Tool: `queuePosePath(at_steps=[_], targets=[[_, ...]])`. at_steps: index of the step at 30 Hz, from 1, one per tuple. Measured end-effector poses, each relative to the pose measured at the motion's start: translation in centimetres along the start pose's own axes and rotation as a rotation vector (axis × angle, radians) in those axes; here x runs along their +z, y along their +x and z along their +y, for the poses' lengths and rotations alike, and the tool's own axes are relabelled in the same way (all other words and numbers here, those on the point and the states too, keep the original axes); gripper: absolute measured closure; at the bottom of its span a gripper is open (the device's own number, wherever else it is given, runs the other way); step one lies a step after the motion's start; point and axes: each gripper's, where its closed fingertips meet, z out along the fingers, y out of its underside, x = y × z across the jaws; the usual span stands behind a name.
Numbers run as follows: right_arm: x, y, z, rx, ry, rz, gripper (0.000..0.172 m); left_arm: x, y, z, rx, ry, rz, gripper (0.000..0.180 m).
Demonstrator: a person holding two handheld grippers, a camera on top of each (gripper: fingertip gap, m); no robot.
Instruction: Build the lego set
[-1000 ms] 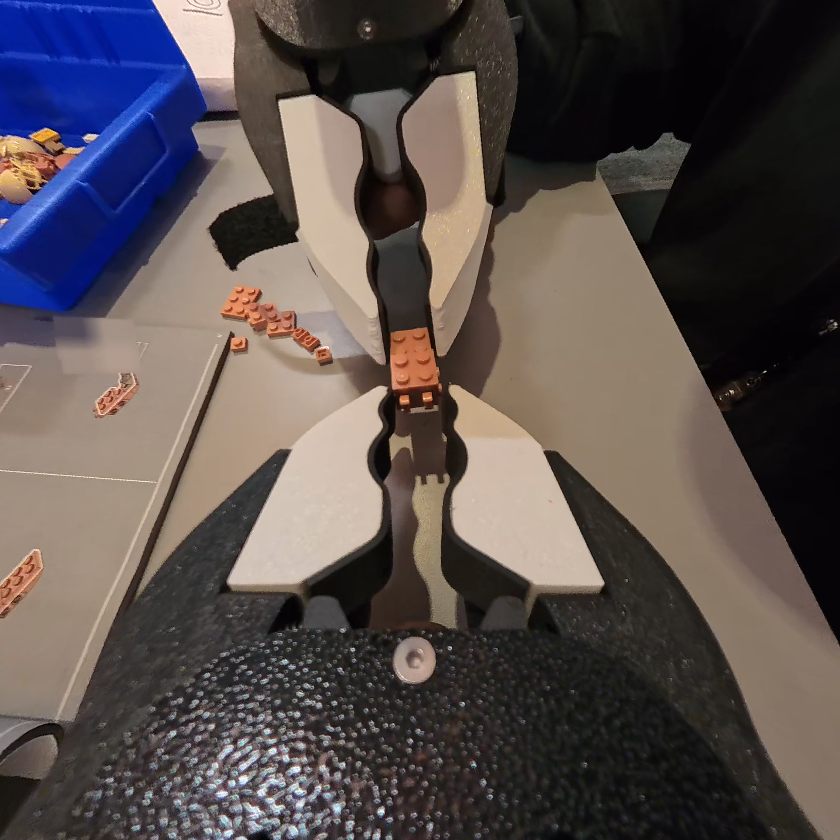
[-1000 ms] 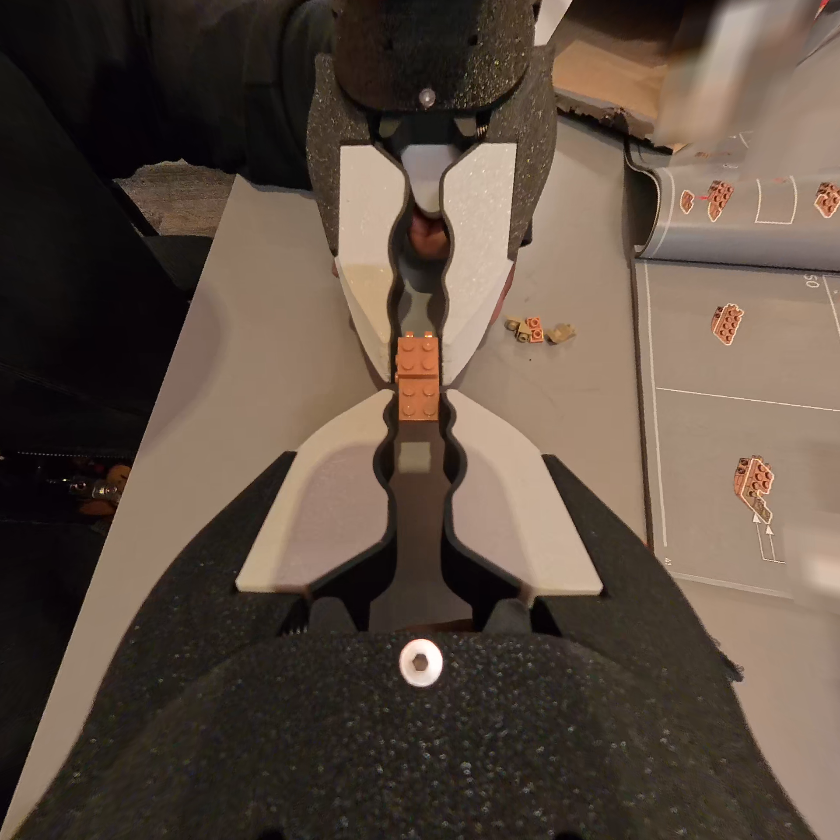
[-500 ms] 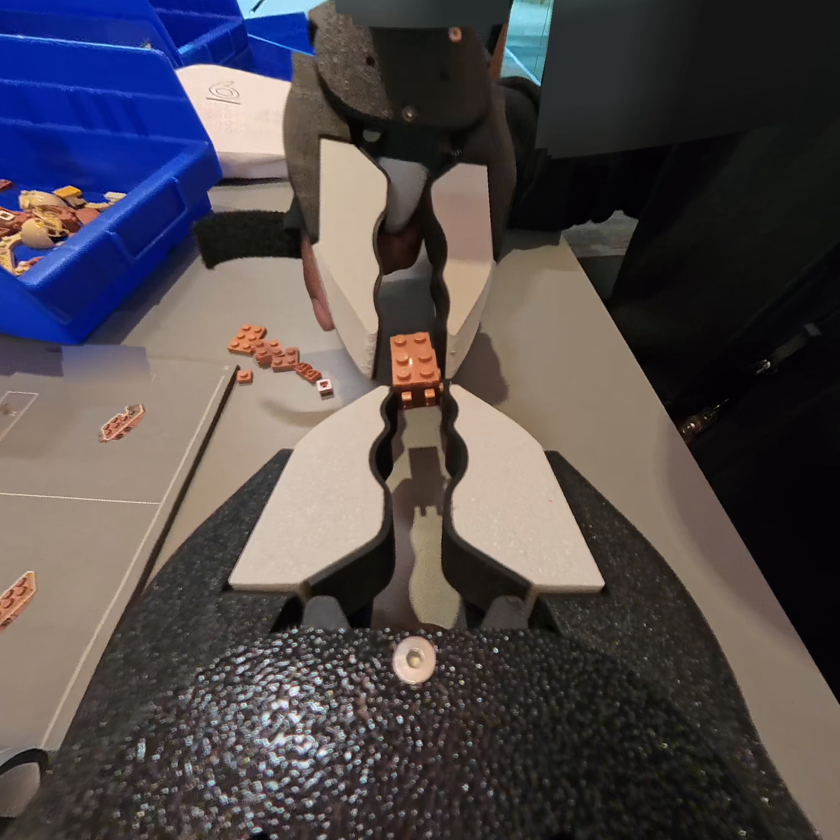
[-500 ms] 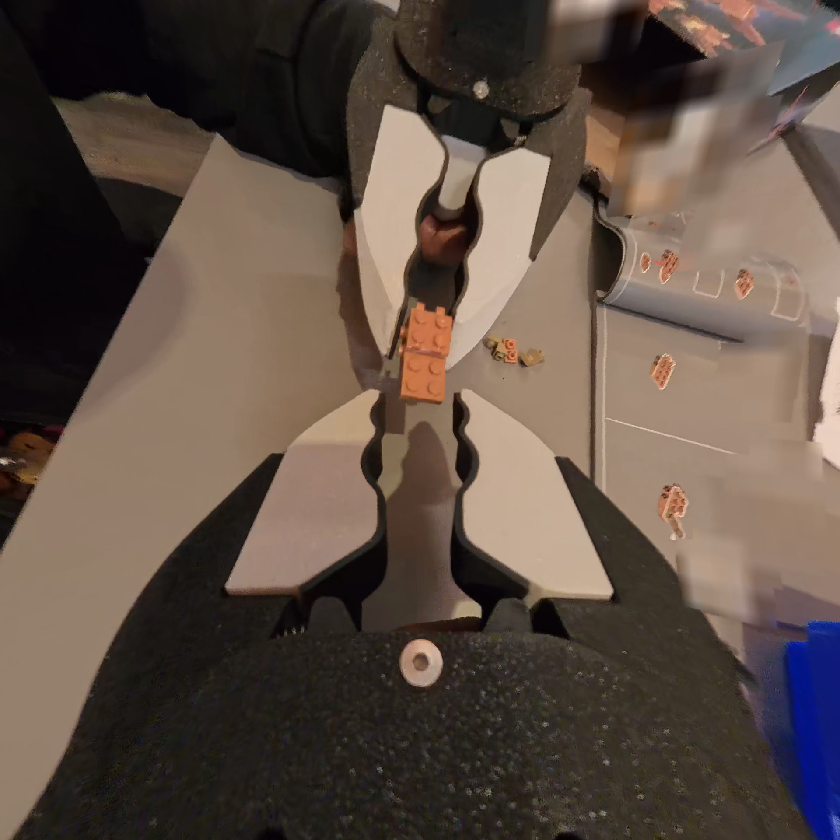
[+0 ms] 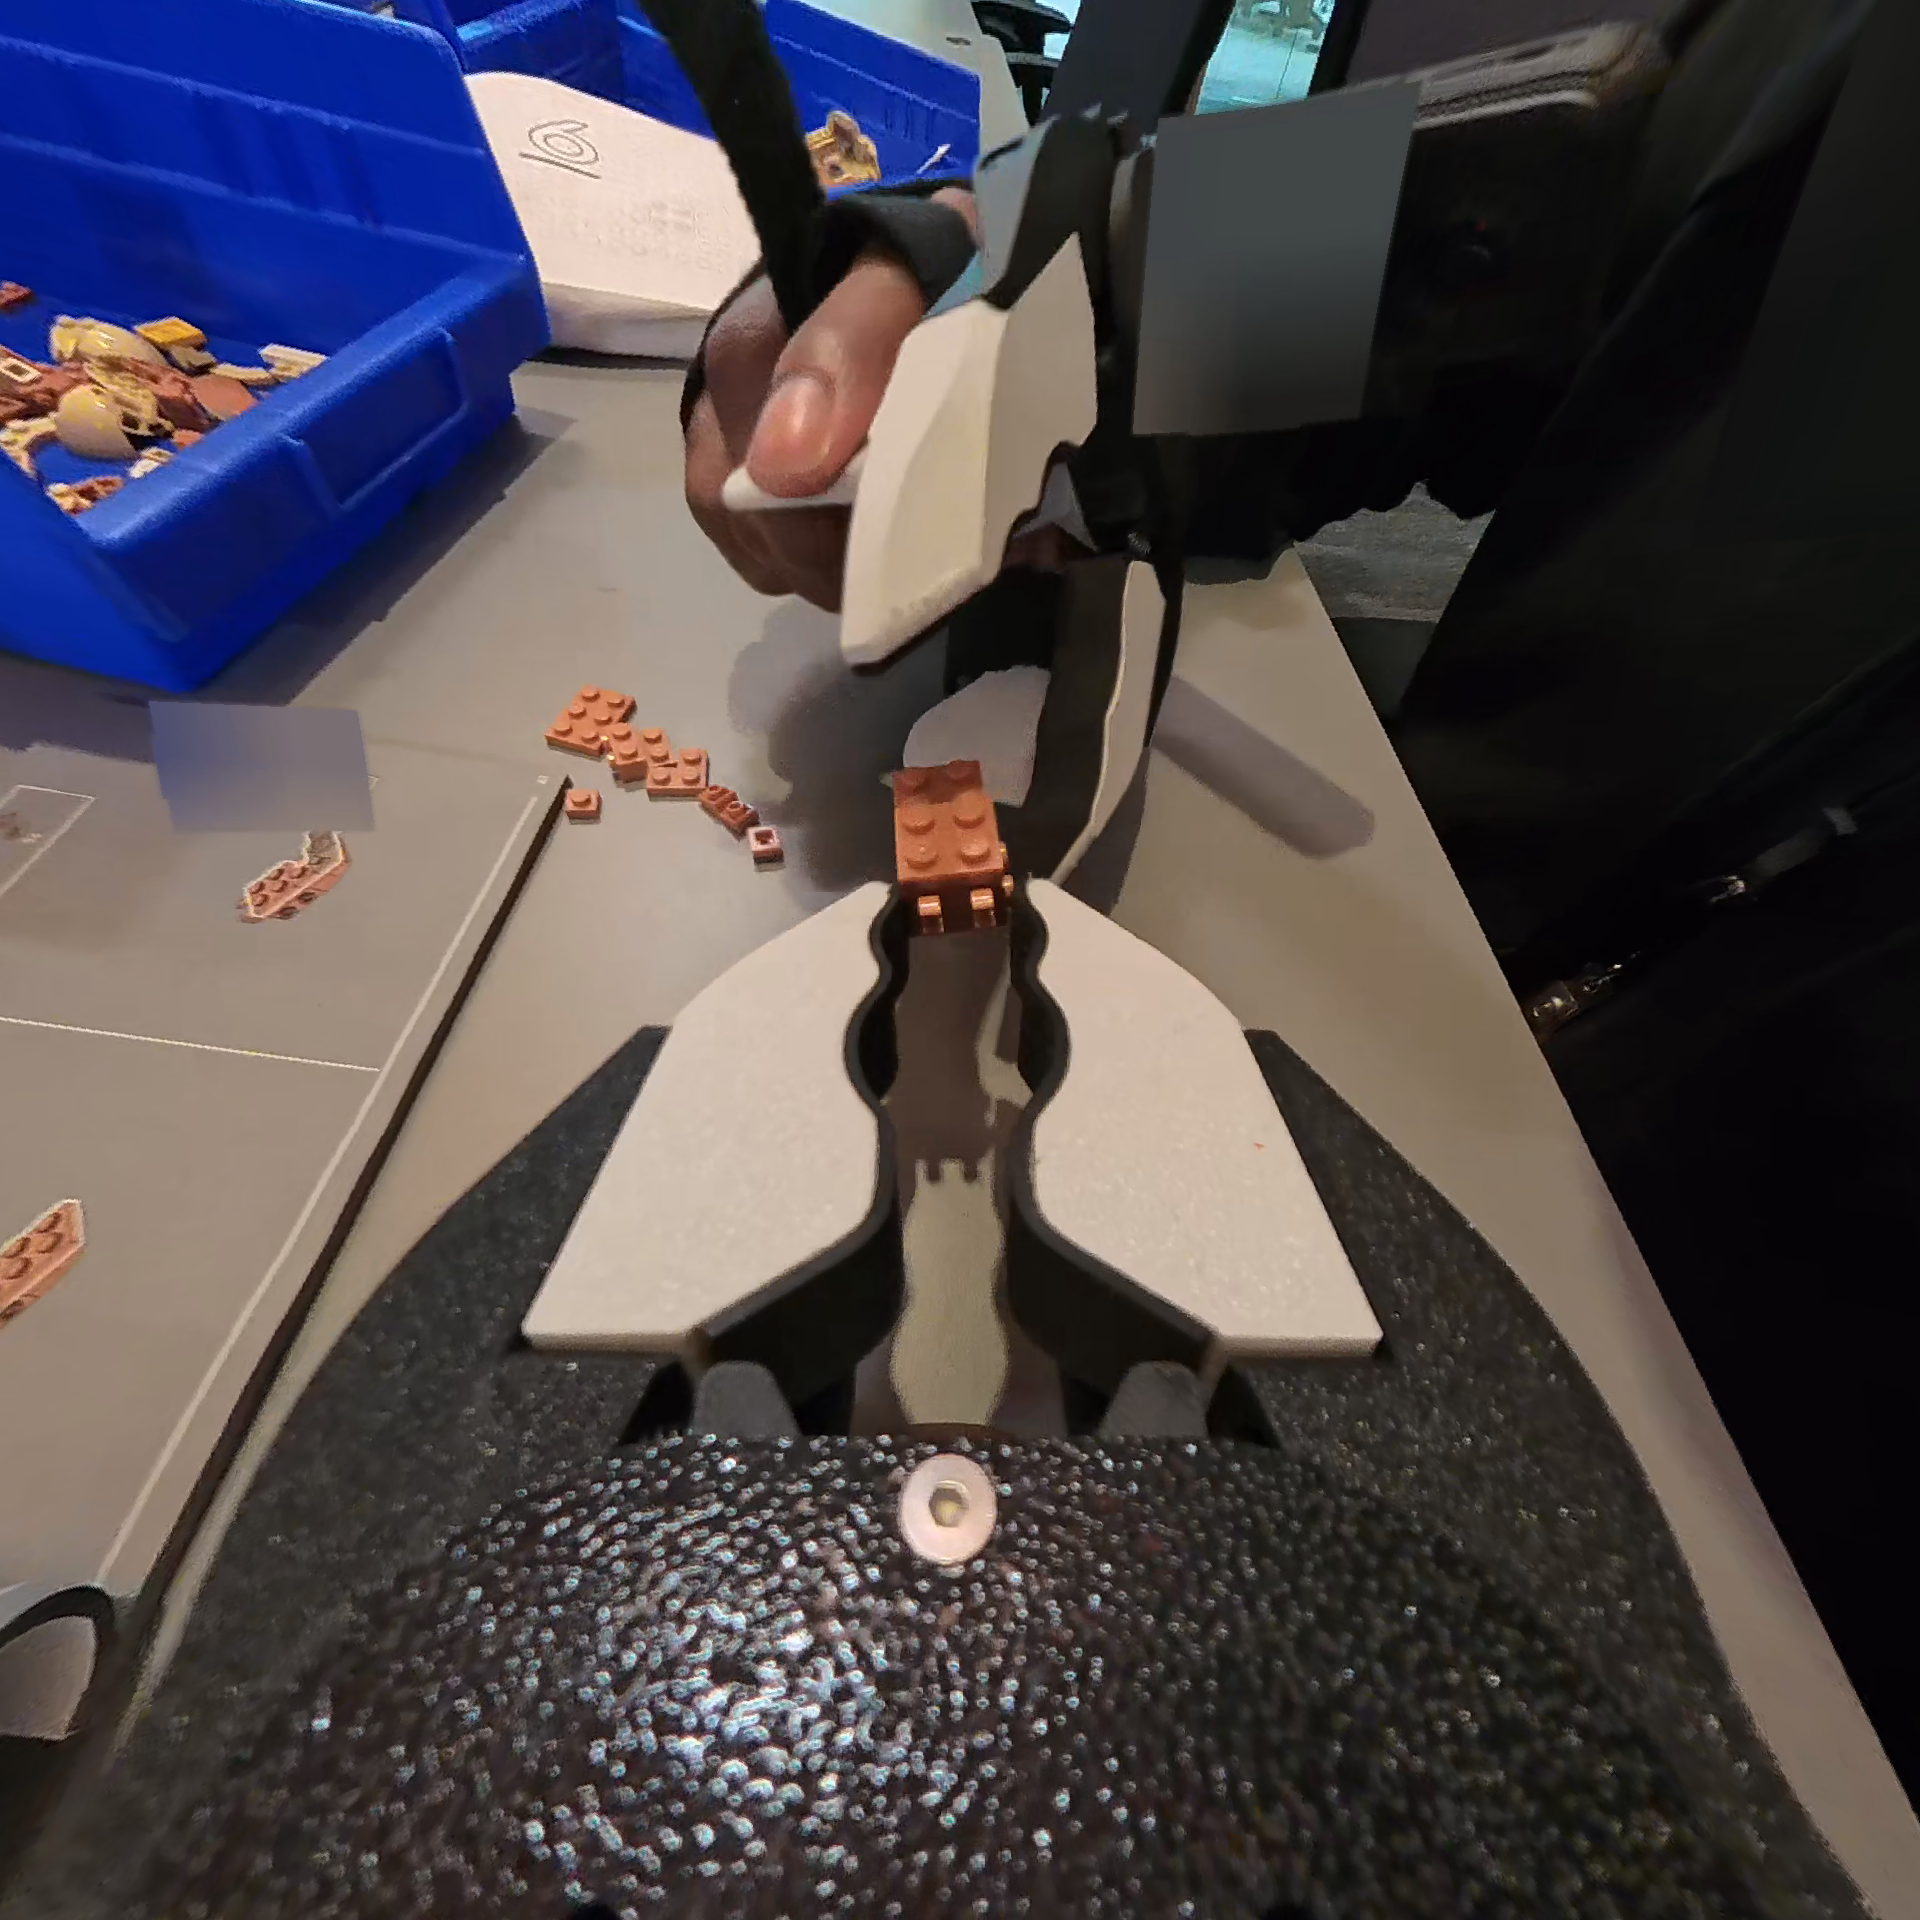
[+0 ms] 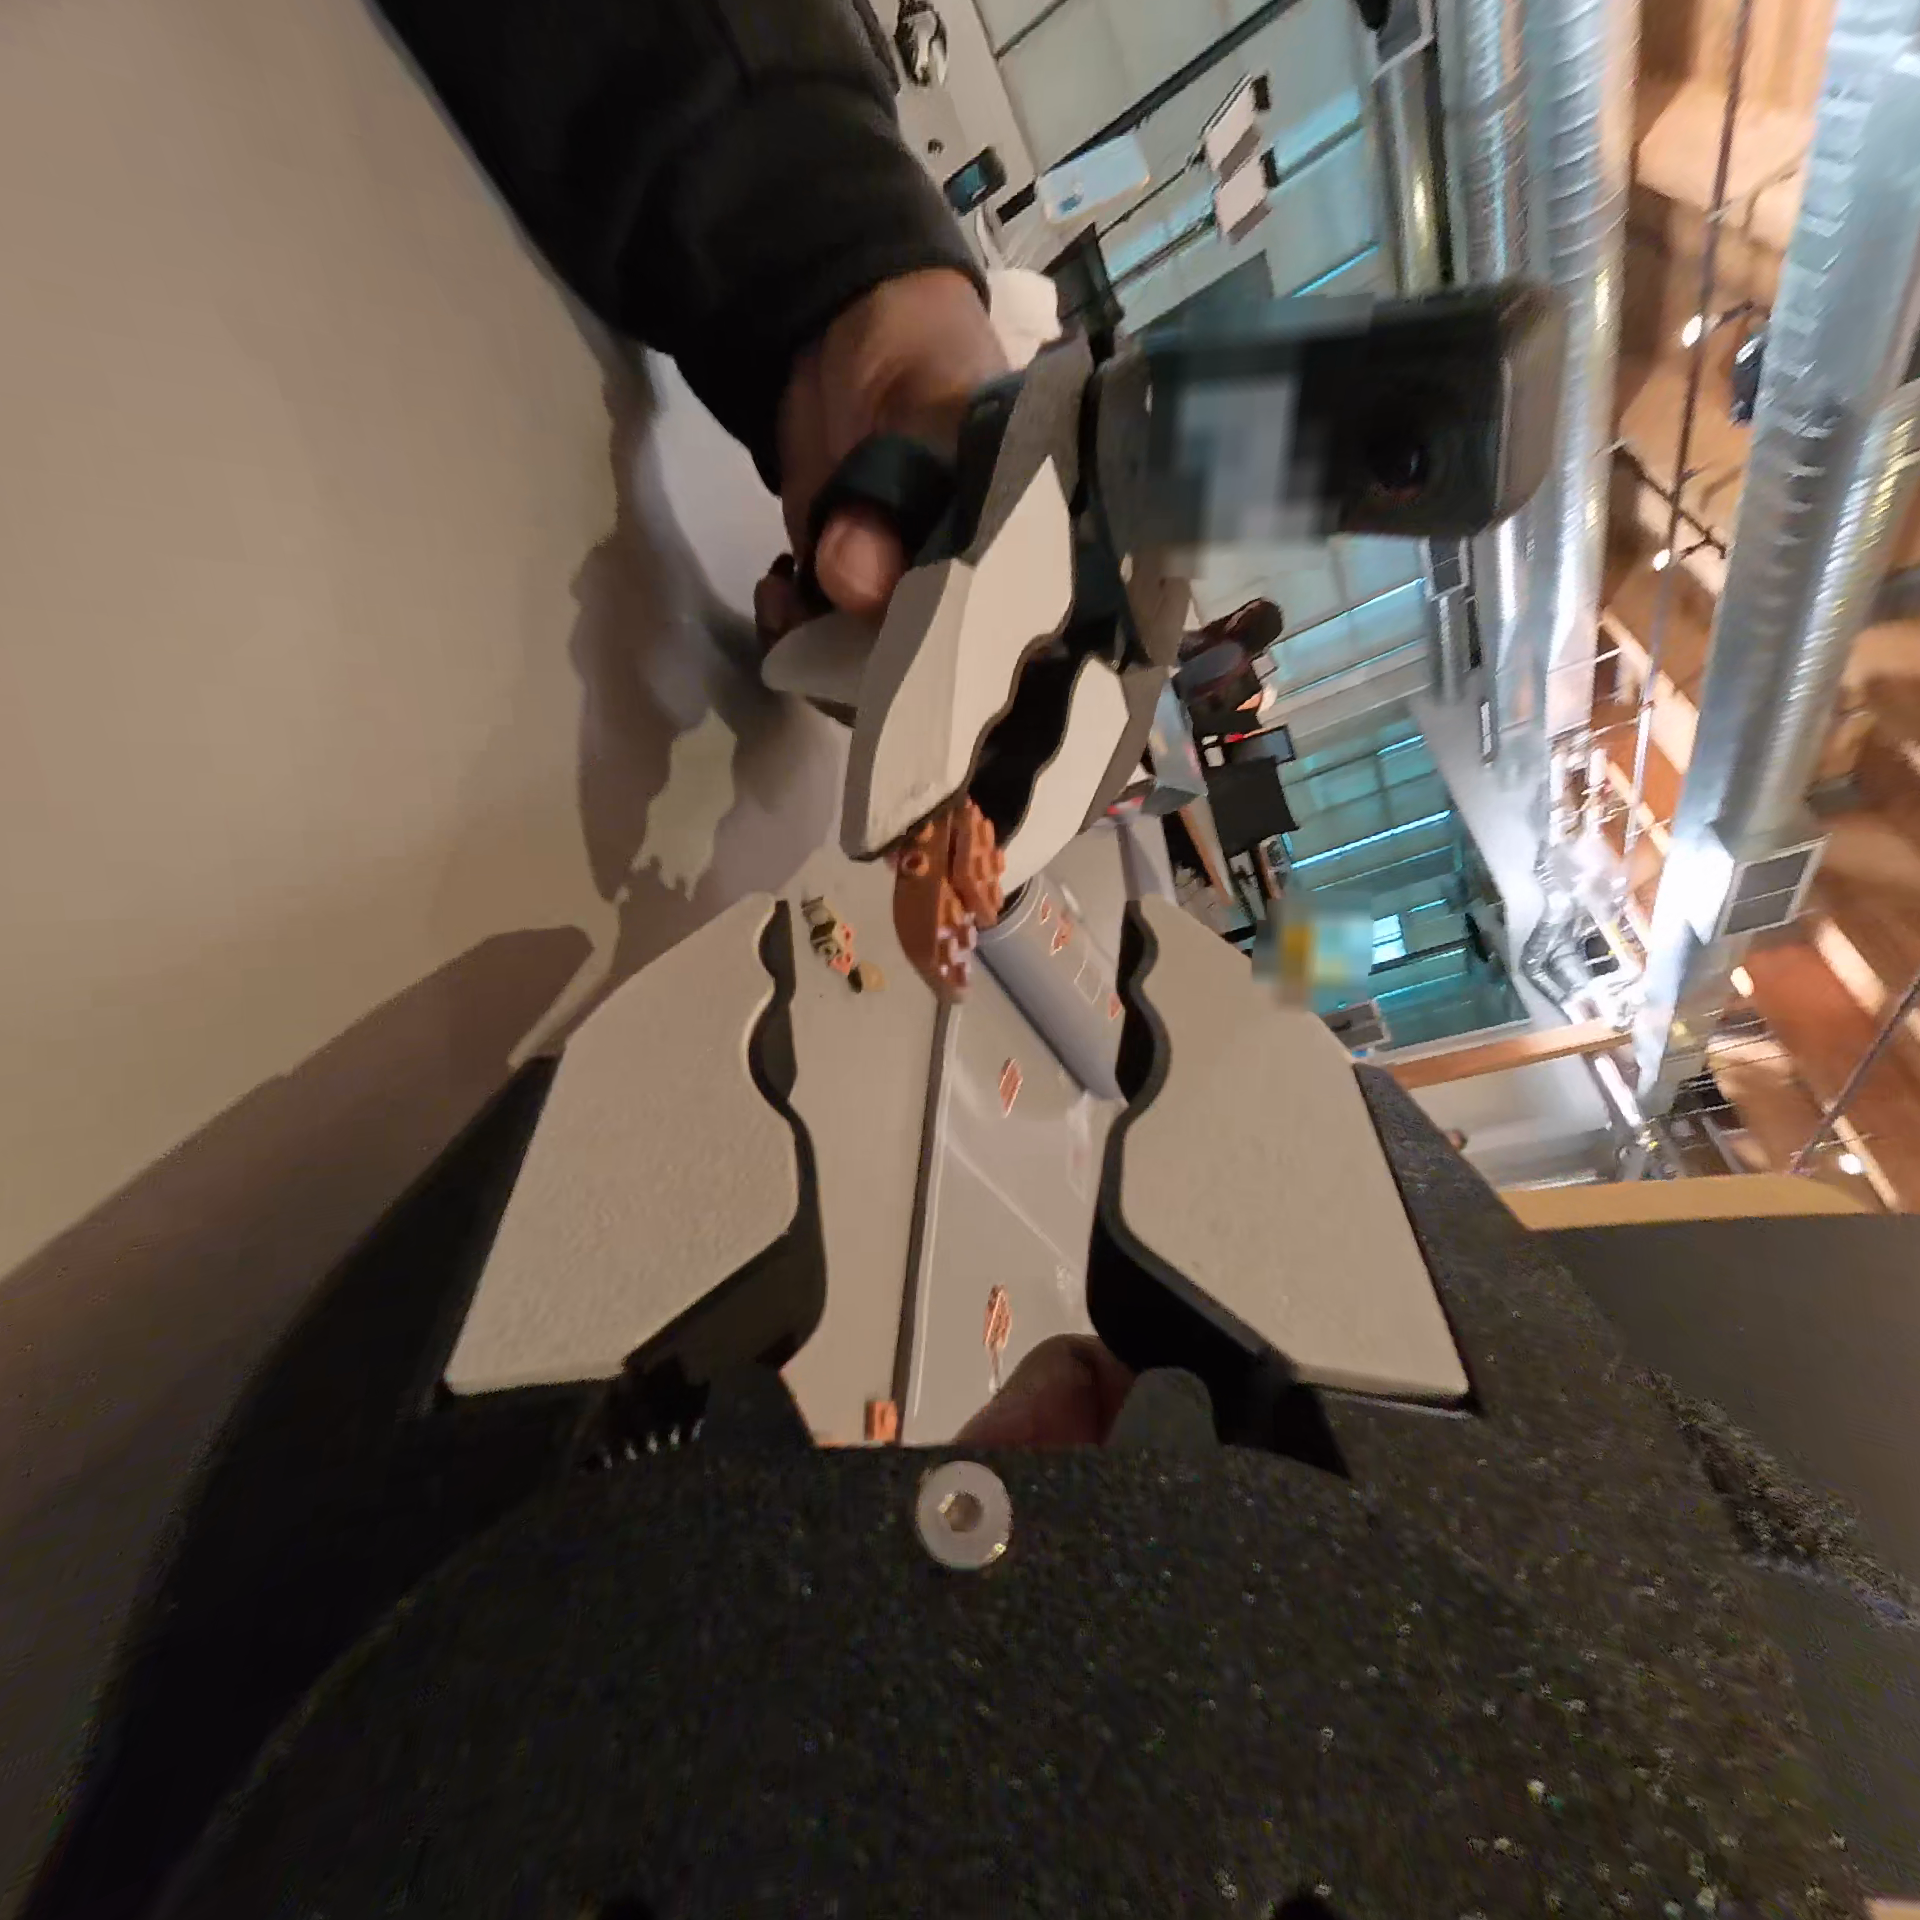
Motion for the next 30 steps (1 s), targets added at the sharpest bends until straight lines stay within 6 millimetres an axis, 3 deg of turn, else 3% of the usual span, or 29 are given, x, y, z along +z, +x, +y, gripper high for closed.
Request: queuePosePath(at_steps=[3, 8, 13, 30], targets=[[0.4, -0.3, -0.6, -0.062, 0.009, 0.004, 0.117, 0.0, 0.3, 0.1, -0.013, -0.004, 0.019, 0.162], [0.5, -0.9, -1.0, -0.131, 0.007, -0.002, 0.143, 0.3, 0.9, -0.2, -0.003, -0.004, 0.043, 0.163], [0.5, -0.6, -1.1, -0.132, 0.0, 0.017, 0.152, 0.2, 1.2, -0.2, -0.013, 0.001, 0.065, 0.162], [0.2, -0.8, -1.2, -0.083, -0.041, -0.042, 0.156, 0.5, 1.5, -0.2, -0.01, 0.0, 0.082, 0.163]])
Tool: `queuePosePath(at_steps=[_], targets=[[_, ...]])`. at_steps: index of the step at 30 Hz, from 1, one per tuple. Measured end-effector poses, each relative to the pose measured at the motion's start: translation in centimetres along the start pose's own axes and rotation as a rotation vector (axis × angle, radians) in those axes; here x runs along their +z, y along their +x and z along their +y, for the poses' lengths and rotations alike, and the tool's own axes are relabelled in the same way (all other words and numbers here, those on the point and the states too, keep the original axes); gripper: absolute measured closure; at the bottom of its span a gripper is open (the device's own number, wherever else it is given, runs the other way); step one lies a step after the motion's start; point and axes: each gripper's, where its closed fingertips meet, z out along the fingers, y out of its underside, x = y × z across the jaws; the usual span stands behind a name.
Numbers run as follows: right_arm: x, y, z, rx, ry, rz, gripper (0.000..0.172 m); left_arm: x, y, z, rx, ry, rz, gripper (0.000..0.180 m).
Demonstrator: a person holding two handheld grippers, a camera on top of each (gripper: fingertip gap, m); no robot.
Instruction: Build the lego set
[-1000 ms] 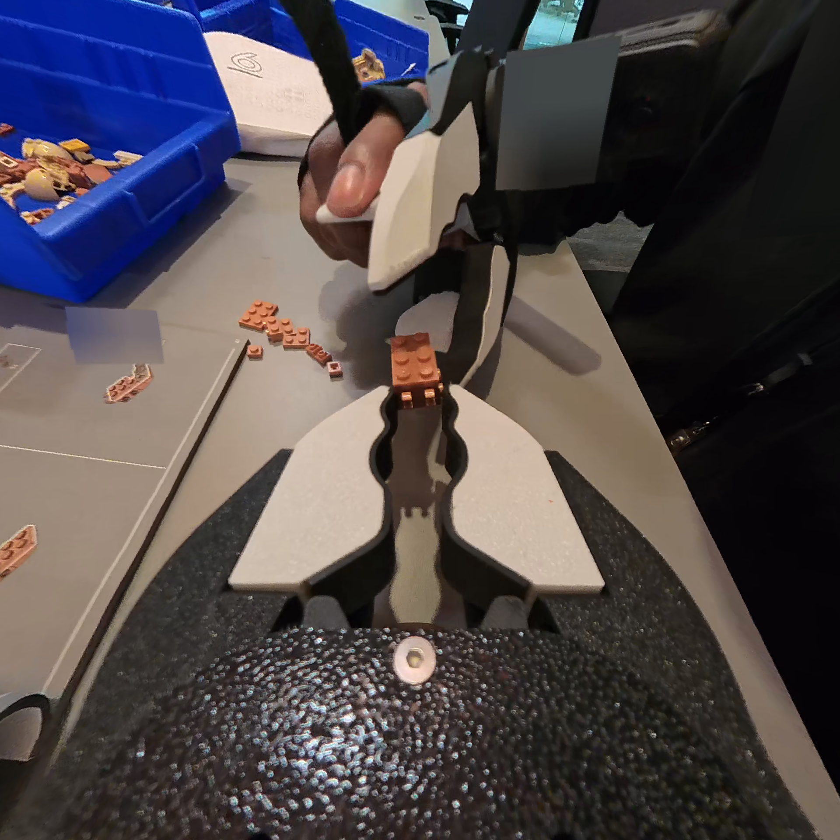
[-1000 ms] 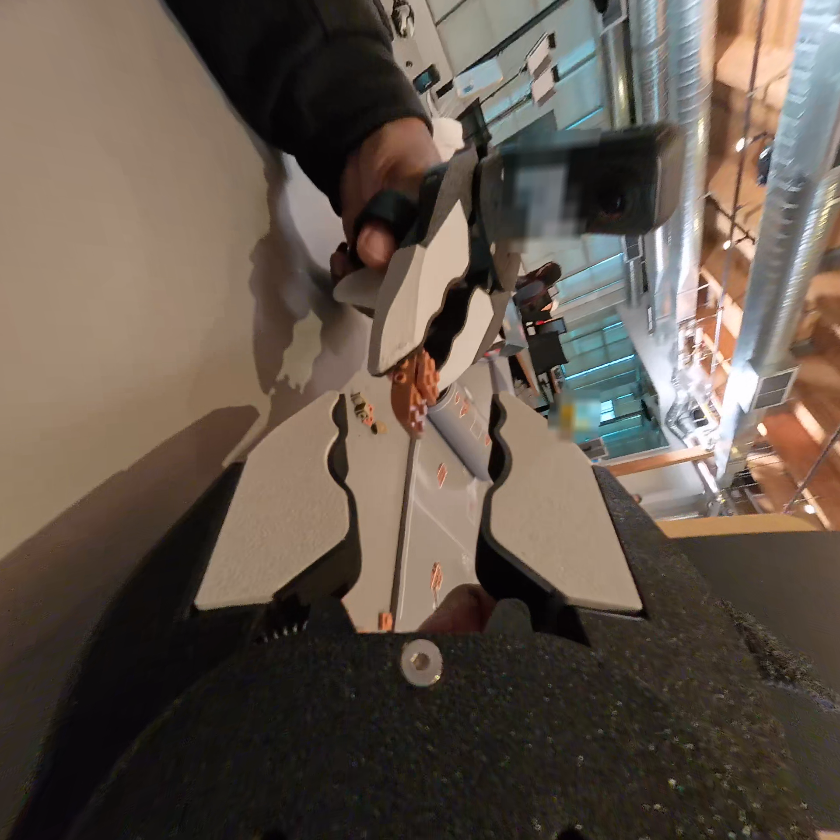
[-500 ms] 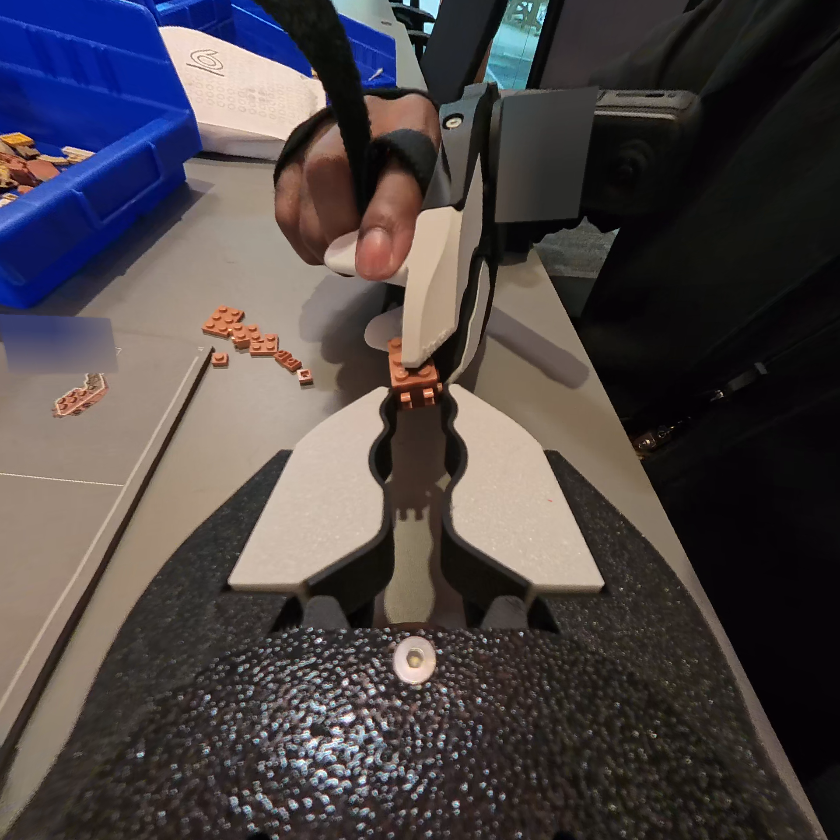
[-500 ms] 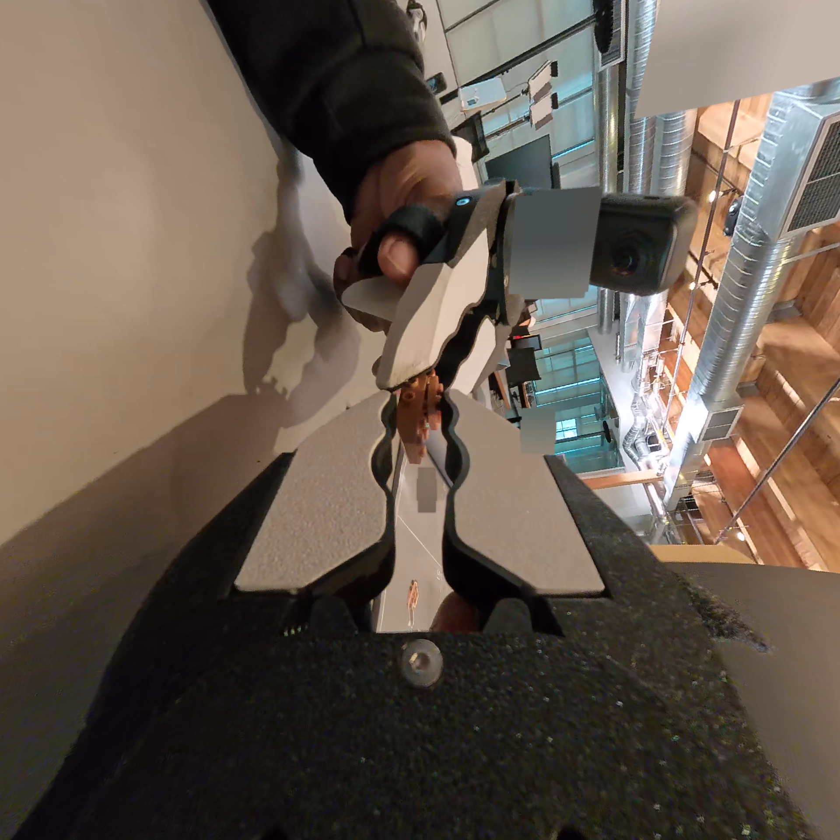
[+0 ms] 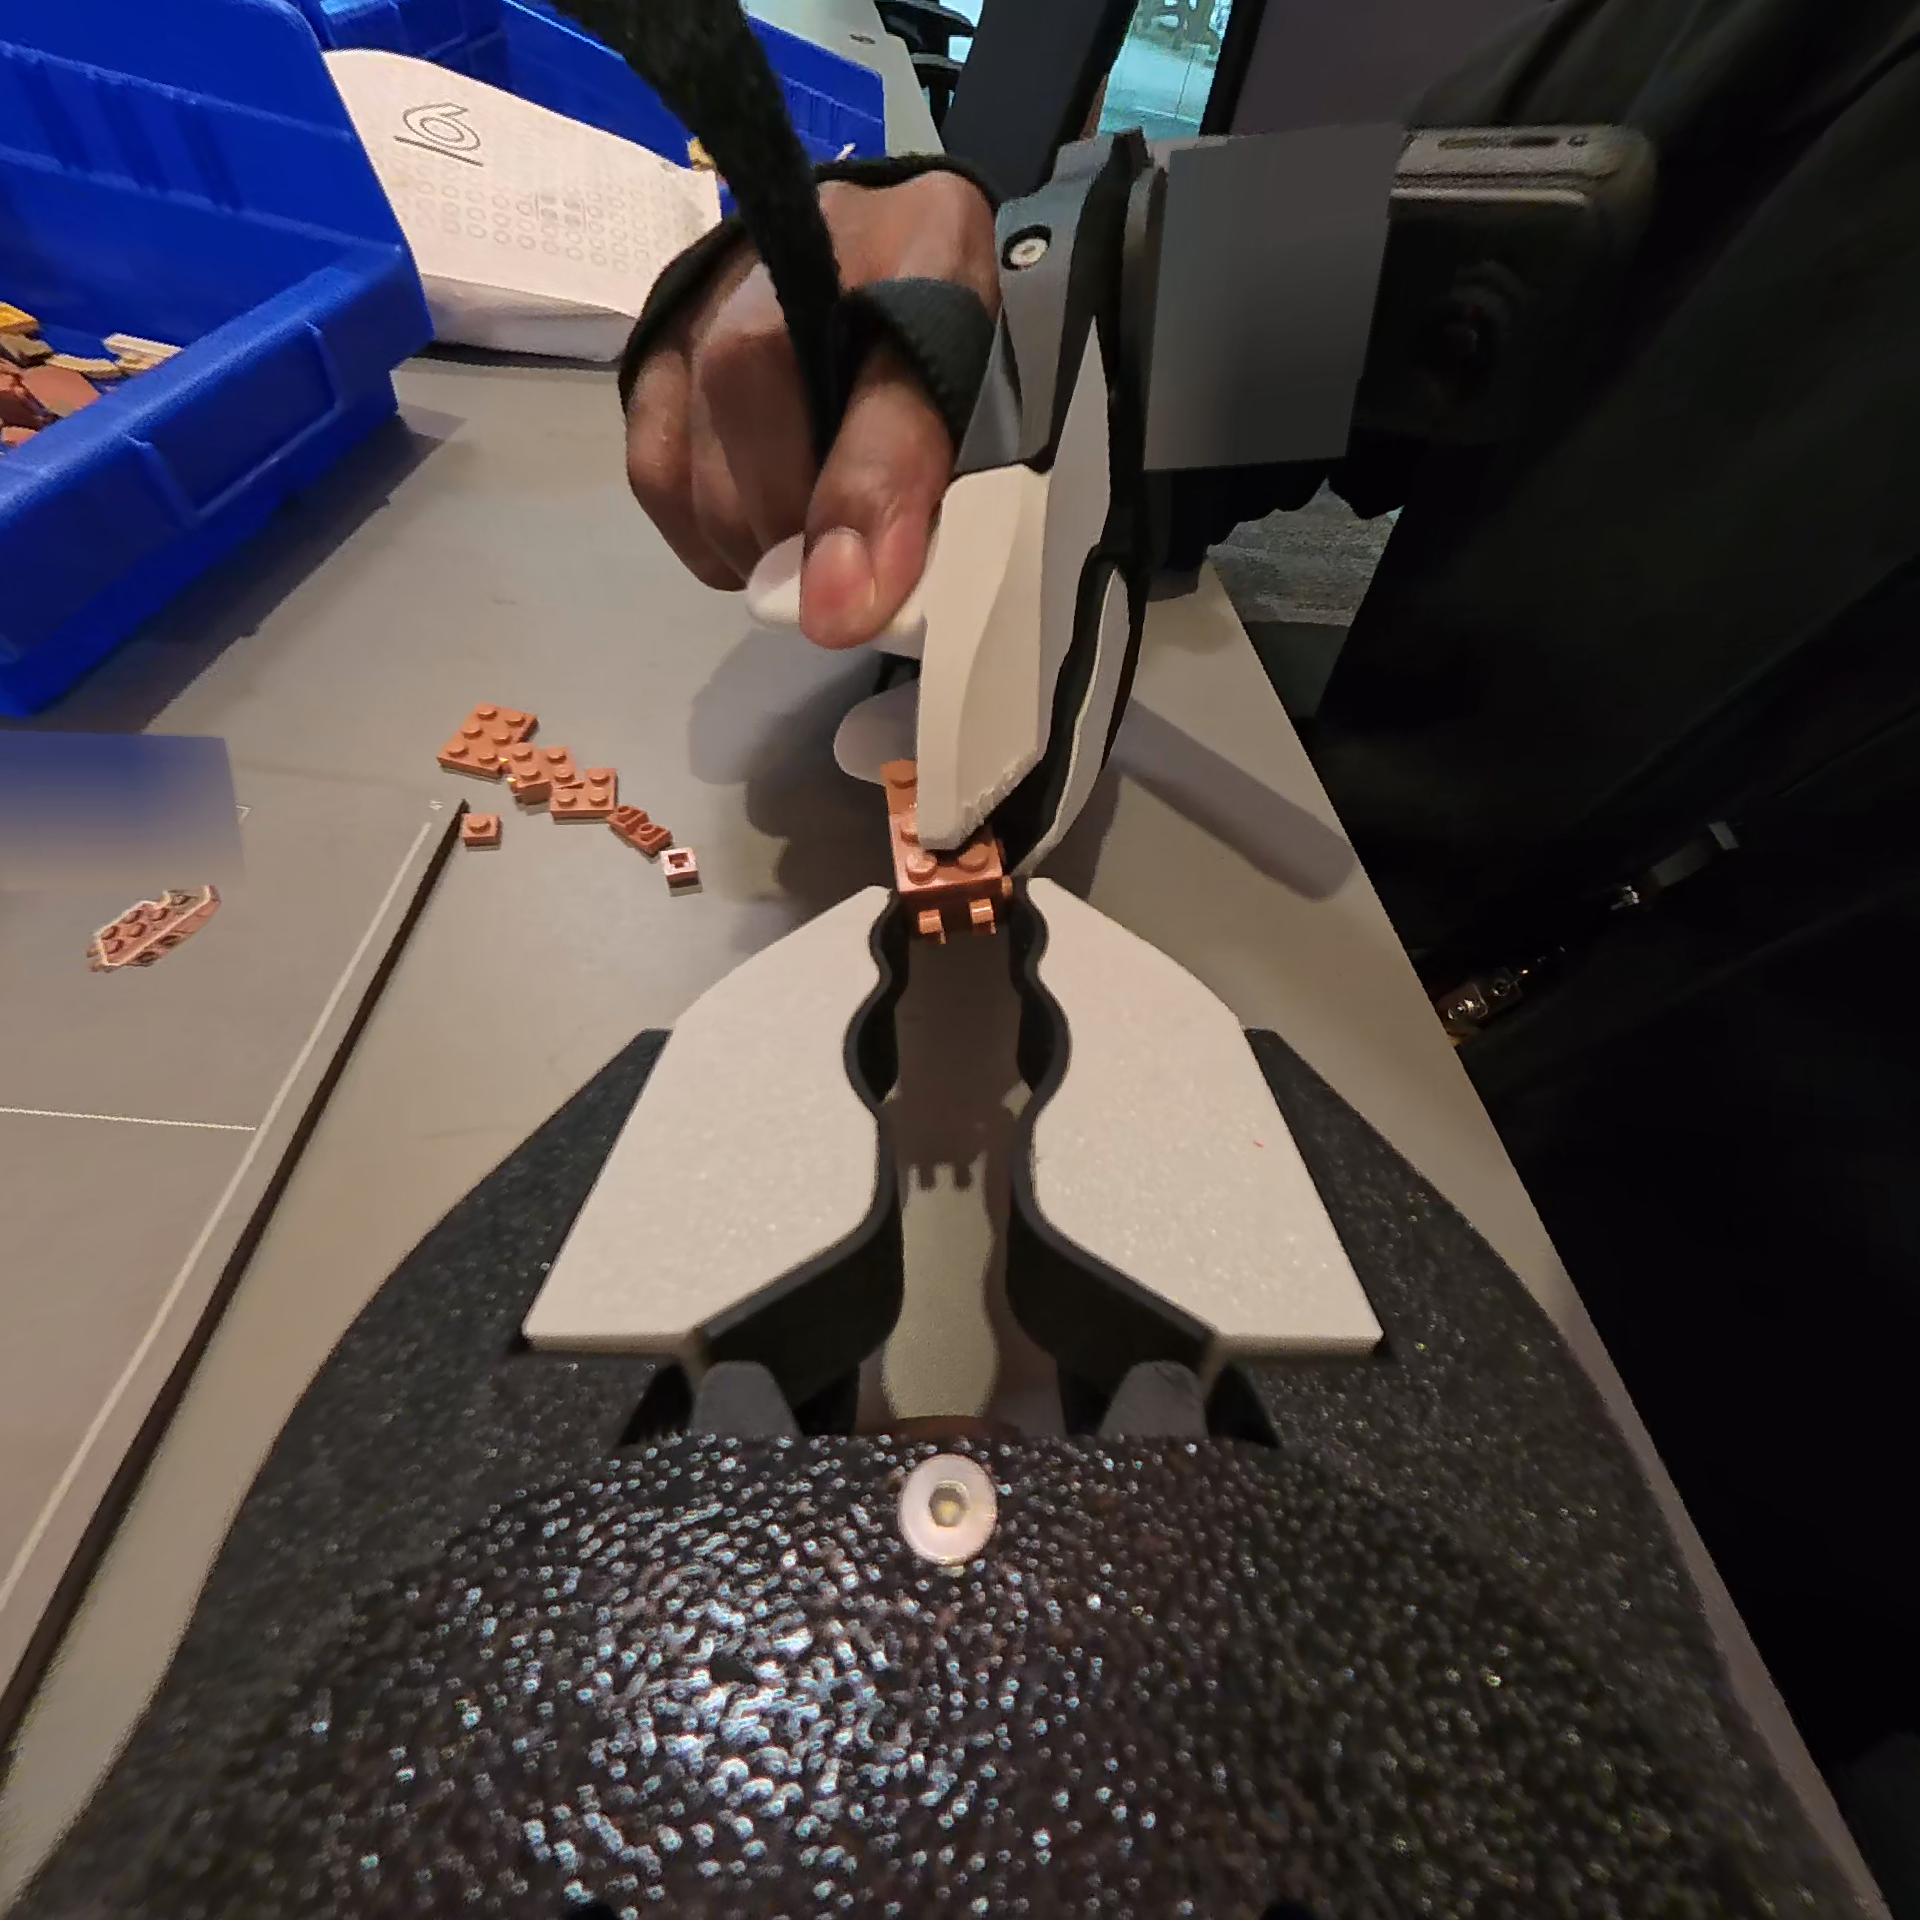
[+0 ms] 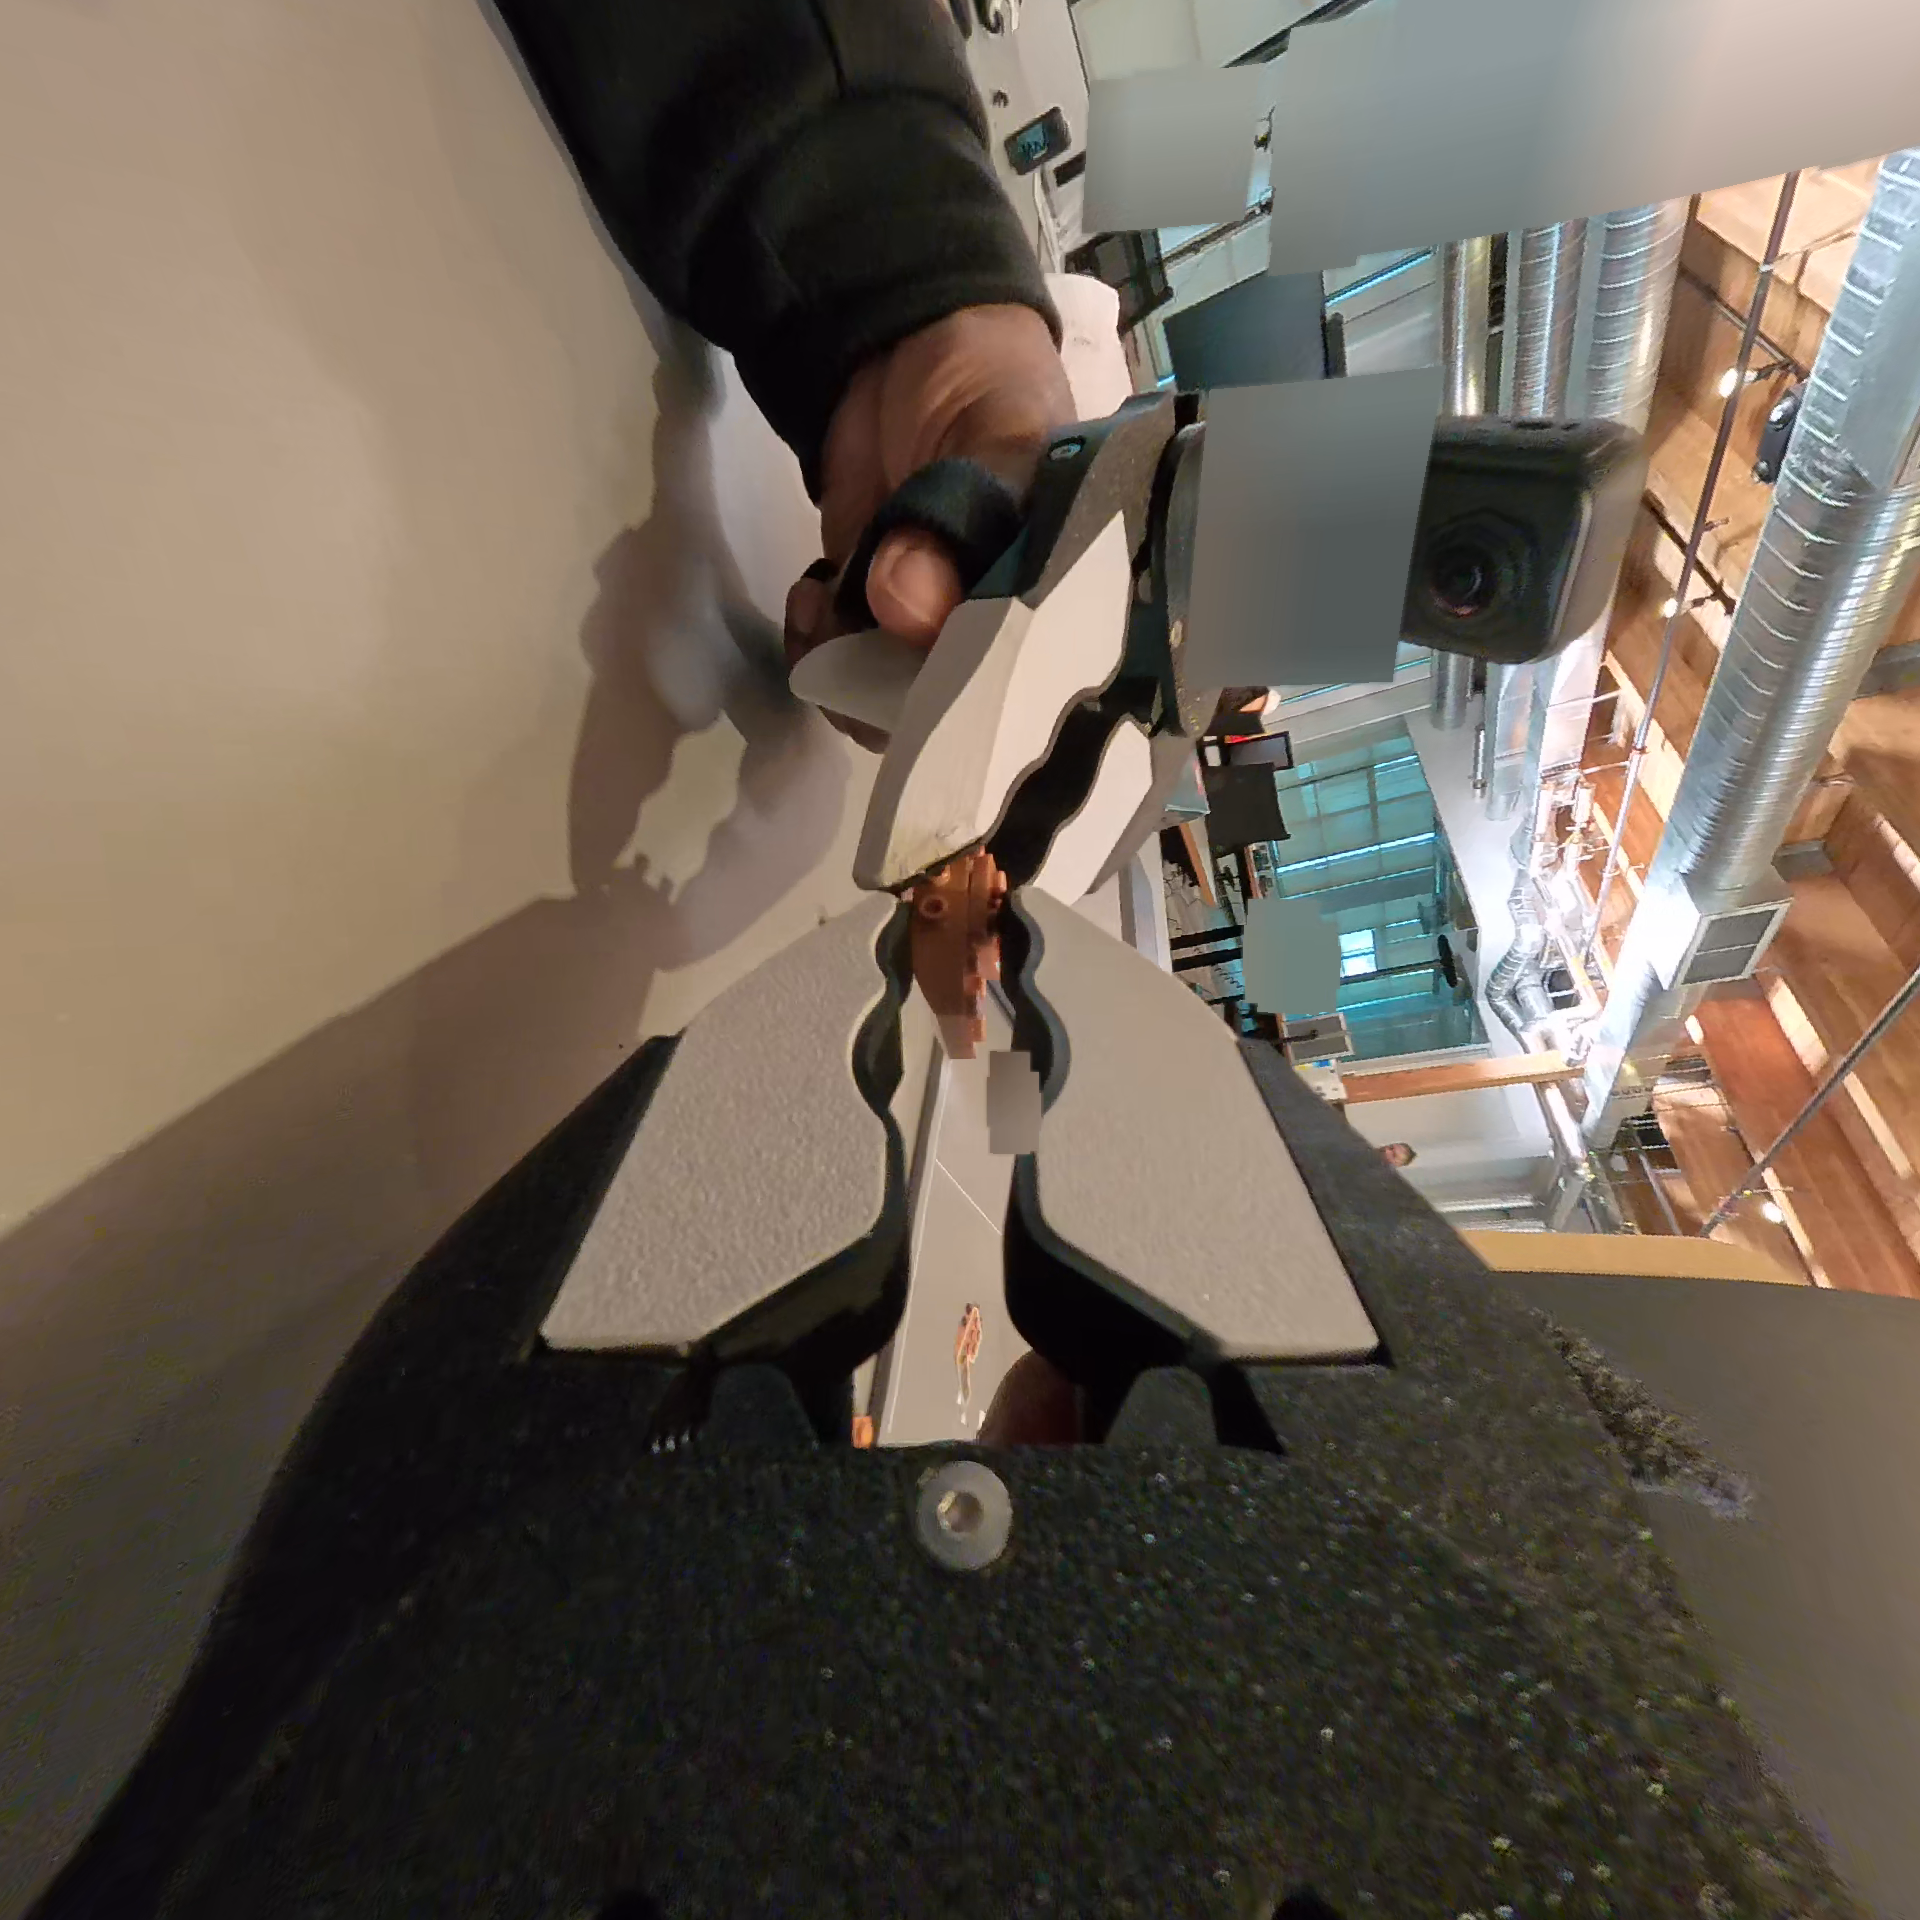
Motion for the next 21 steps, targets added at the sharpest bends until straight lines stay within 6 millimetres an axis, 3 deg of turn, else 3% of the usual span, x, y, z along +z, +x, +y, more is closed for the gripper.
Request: queuePosePath(at_steps=[7, 14, 21], targets=[[-0.1, -0.3, 0.0, 0.047, -0.005, -0.047, 0.156, 0.3, 0.3, 0.3, -0.01, -0.006, 0.02, 0.163], [-0.3, 0.8, 0.1, 0.225, 0.055, -0.015, 0.156, -0.3, -0.1, -1.1, -0.026, 0.098, 0.015, 0.159], [-1.8, 2.8, -0.9, 0.542, 0.269, -0.01, 0.156, -2.1, -0.6, -2.3, 0.267, 0.128, -0.143, 0.145]])
